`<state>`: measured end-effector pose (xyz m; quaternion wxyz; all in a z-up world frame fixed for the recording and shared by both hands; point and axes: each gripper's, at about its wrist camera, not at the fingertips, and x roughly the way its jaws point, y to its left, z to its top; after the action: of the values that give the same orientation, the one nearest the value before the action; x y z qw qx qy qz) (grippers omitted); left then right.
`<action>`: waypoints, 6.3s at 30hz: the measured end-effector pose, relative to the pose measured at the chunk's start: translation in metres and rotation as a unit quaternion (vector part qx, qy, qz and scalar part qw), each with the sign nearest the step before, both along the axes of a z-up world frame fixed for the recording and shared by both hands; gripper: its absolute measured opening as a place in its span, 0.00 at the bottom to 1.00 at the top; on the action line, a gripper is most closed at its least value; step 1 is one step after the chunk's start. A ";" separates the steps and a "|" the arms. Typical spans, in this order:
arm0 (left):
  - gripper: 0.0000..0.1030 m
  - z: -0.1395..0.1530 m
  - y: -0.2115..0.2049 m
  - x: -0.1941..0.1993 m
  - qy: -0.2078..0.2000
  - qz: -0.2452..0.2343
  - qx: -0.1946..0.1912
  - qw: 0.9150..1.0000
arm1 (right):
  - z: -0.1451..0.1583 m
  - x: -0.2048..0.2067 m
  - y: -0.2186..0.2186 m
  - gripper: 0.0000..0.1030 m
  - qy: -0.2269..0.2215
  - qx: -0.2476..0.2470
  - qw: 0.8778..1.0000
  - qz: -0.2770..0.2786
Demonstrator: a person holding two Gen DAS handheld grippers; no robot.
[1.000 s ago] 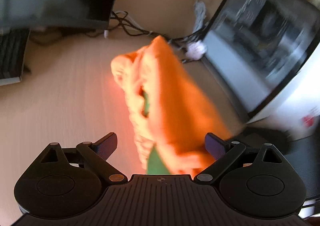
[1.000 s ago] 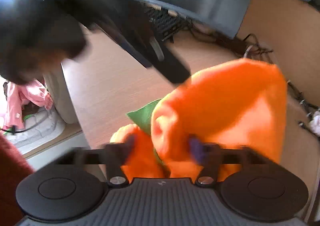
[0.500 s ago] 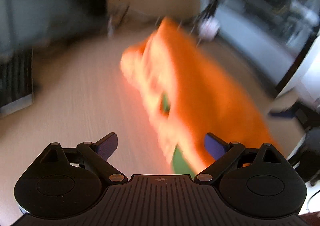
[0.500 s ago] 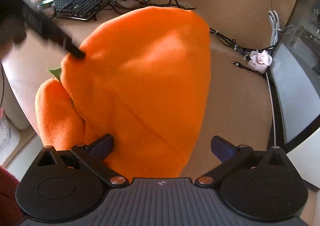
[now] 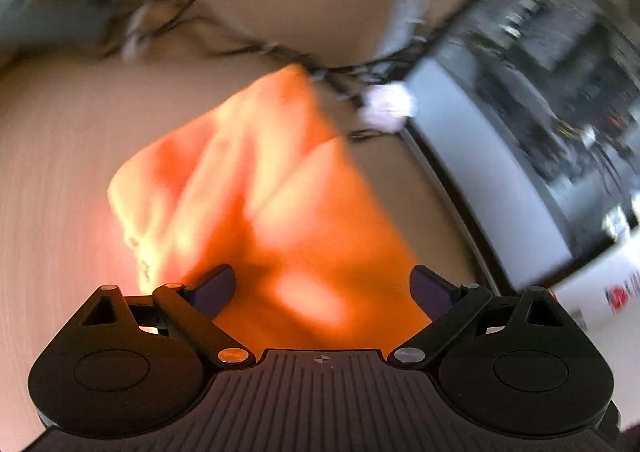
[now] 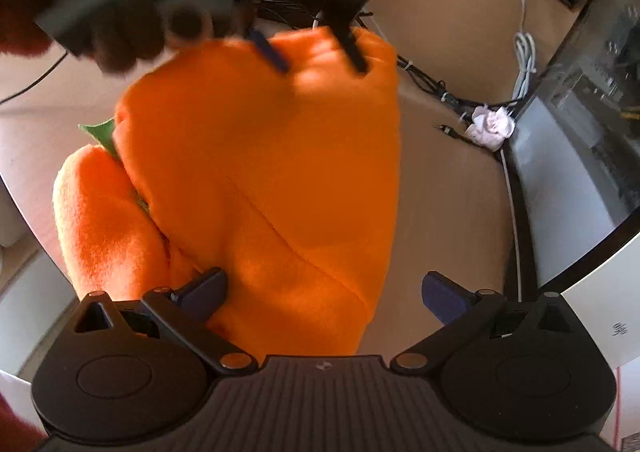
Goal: Fold clothes
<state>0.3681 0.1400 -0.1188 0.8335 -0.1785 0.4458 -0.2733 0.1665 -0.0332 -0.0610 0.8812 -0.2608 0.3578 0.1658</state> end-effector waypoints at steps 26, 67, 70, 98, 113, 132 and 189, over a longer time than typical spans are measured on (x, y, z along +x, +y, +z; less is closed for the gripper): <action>0.99 0.005 -0.005 -0.120 0.007 0.016 0.028 0.999 | 0.014 -0.031 0.006 0.97 0.078 0.007 0.968 0.240; 0.87 0.010 -0.011 -0.116 0.004 -0.073 0.023 0.997 | 0.026 -0.003 -0.101 0.83 -0.008 0.066 0.997 0.038; 0.87 0.008 -0.007 -0.113 0.016 -0.075 0.008 0.997 | 0.017 0.010 -0.077 0.83 -0.045 0.068 0.994 0.066; 0.96 0.066 -0.009 -0.203 -0.056 -0.114 0.068 0.990 | 0.022 0.121 -0.042 0.35 0.155 0.251 0.955 0.011; 0.97 0.010 0.028 -0.140 0.103 0.040 0.015 0.994 | 0.051 0.040 -0.028 0.76 -0.027 0.079 0.969 0.231; 0.98 0.084 0.042 -0.174 -0.069 0.022 0.119 0.990 | 0.029 0.060 0.048 0.64 0.071 -0.080 0.932 0.347; 0.99 0.011 0.005 -0.133 -0.017 -0.193 0.091 0.977 | 0.133 0.006 0.049 0.42 0.347 0.029 0.873 0.341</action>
<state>0.2352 0.1452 -0.1075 0.7854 -0.0075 0.4806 -0.3900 0.1728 0.0154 0.0722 0.5961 -0.2672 0.5242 0.5463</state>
